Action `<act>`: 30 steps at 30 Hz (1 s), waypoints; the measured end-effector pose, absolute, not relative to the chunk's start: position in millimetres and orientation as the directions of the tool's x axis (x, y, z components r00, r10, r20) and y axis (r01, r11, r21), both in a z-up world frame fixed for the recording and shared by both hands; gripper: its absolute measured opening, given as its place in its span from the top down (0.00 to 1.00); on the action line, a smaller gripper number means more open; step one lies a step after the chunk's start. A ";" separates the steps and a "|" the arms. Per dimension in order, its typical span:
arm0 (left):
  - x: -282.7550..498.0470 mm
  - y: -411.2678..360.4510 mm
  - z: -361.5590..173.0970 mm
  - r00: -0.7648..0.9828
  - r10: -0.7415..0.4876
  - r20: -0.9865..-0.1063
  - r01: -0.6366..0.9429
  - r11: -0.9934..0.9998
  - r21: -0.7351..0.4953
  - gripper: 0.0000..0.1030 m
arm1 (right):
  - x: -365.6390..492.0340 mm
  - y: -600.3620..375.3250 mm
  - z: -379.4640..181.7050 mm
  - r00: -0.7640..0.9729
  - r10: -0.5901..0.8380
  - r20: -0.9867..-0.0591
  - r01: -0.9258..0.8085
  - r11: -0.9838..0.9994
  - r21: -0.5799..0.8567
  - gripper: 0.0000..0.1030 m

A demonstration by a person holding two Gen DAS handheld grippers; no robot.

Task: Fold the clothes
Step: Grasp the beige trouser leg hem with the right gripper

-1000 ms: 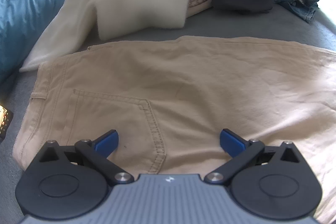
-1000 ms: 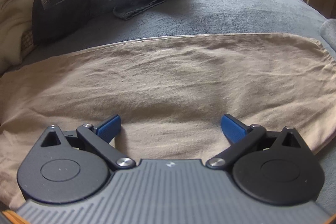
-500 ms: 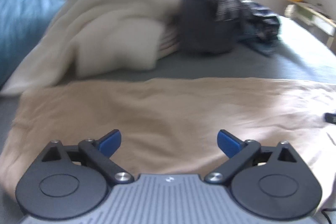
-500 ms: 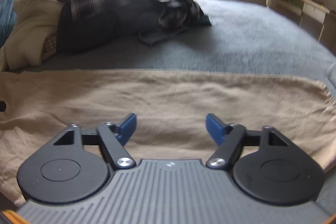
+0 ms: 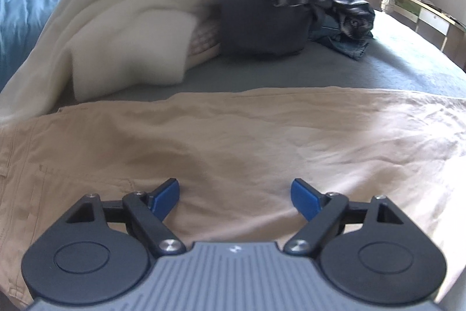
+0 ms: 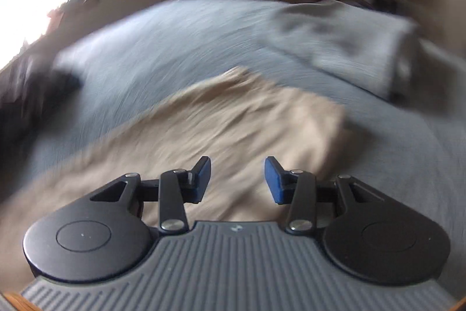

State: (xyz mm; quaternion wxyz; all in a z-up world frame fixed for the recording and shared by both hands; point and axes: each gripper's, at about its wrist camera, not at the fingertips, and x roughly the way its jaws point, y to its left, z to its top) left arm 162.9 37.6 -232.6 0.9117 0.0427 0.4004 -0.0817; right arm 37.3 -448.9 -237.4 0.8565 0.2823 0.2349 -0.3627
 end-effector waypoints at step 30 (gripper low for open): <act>163.7 34.2 -238.8 0.670 -0.087 -0.737 0.180 0.983 0.047 0.12 | -16.9 -518.0 -308.7 0.804 -0.370 -0.466 0.537 0.117 0.835 0.80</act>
